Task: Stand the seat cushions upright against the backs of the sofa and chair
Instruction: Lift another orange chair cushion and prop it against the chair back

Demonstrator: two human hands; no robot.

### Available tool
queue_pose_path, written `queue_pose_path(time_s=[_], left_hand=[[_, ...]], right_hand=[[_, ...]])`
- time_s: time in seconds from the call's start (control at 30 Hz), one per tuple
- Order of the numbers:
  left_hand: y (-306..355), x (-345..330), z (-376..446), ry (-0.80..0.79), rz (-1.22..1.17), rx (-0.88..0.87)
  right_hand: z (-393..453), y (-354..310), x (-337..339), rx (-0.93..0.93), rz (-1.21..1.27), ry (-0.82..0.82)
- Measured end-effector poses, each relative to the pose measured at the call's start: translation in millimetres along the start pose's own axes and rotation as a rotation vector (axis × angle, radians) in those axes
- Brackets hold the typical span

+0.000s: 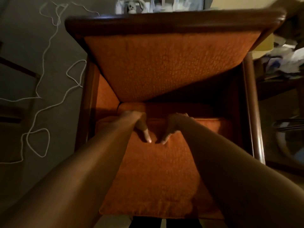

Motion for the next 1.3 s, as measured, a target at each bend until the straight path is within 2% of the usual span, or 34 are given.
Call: queue_pose_path(time_s=[0.07,0.2,0.4,0.5,0.57,0.73,0.87,0.97,1.13,1.3], left_hand=[[8.3,0.3,-25.3,-0.072,0.075,-0.026],[8.9,-4.4,-57.6,0.022,0.056,-0.133],[7.5,-3.5,-103.3,0.05,-0.078,-0.236],[10.3,9.0,-122.5,0.106,-0.103,-0.281],[12.4,24.3,-130.9,0.177,-0.083,-0.307],[16.5,86.5,-150.5,0.432,-0.018,-0.318],[24.6,127.4,-157.0,0.742,0.139,-0.357],[30.5,135.1,-153.9,0.956,0.218,-0.338],[23.5,142.1,-151.3,0.971,0.131,-0.261],[23.1,144.5,-159.4,0.878,0.055,-0.278]], right_hand=[[-13.6,-3.4,4.4,0.018,-0.061,-0.017],[-32.7,-6.4,2.7,0.067,-0.156,0.031],[-78.4,-10.7,13.2,0.107,-0.091,0.042],[-98.9,-10.3,29.5,0.075,0.012,0.013],[-111.1,-8.4,46.8,0.073,0.038,0.048],[-123.7,-4.5,107.2,0.106,-0.051,0.343],[-124.4,-0.8,141.0,0.113,-0.073,0.674],[-122.9,0.6,143.2,0.055,-0.097,0.811],[-125.5,-0.2,155.2,0.02,0.01,0.816],[-133.2,-7.2,161.9,0.001,-0.009,0.76]])
Point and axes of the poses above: each hand's wrist, its own z-axis towards the middle knuckle, its own x-axis out of the back of the hand, y = z × x, the point moved 3 cm from there along z, towards the middle knuckle, and after that the axes turned 5 degrees about y, right-handed, at the moved point
